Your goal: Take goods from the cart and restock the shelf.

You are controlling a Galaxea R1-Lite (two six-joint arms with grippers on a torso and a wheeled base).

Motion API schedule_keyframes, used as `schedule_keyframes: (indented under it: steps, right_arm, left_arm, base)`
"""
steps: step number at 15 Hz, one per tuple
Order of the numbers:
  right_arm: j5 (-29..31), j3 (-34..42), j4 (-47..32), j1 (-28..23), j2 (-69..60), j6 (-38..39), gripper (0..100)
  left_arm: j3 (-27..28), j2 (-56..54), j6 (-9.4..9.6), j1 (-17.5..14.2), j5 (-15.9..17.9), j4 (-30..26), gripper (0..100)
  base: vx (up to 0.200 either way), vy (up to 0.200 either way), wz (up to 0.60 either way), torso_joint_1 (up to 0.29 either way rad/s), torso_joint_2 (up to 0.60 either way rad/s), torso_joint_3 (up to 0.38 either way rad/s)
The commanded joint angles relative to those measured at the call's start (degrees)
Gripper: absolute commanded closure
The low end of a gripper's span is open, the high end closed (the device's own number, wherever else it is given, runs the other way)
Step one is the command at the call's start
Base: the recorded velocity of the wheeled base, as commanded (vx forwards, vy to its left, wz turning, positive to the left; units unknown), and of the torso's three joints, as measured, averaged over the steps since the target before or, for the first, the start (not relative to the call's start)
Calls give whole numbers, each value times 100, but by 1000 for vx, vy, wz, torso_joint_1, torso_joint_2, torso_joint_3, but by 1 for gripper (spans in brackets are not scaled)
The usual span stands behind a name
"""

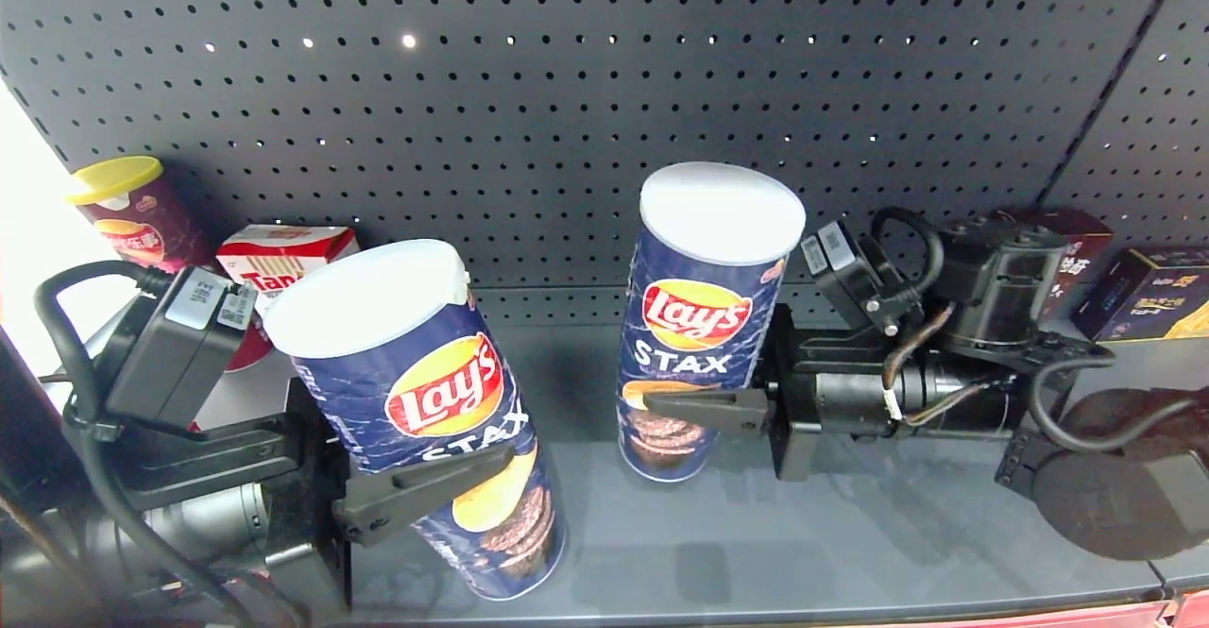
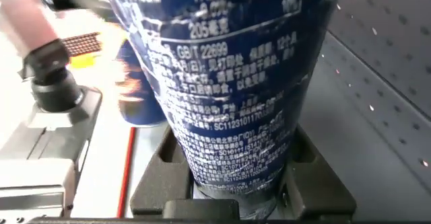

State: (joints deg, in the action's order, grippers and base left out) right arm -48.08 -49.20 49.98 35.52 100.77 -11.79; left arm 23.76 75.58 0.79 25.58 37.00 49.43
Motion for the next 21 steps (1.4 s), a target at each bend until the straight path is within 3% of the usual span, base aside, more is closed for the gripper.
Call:
schedule_keyframes:
  steps: [1,9,21]
  right_arm:
    - [36,631,381,113,-145,-8,100]
    - [9,1185,539,121,-22,-16,100]
    - [-17,1194,732,165,373,-8,100]
  left_arm:
    - [-12,9,0,0,0,5,100]
    - [-29,-8,0,-141,0,5,100]
    - [-38,-8,-9,-149,0,5,100]
  base:
    - [0,0,0,0,0,0]
    - [0,0,0,0,0,0]
    - [0,0,0,0,0,0]
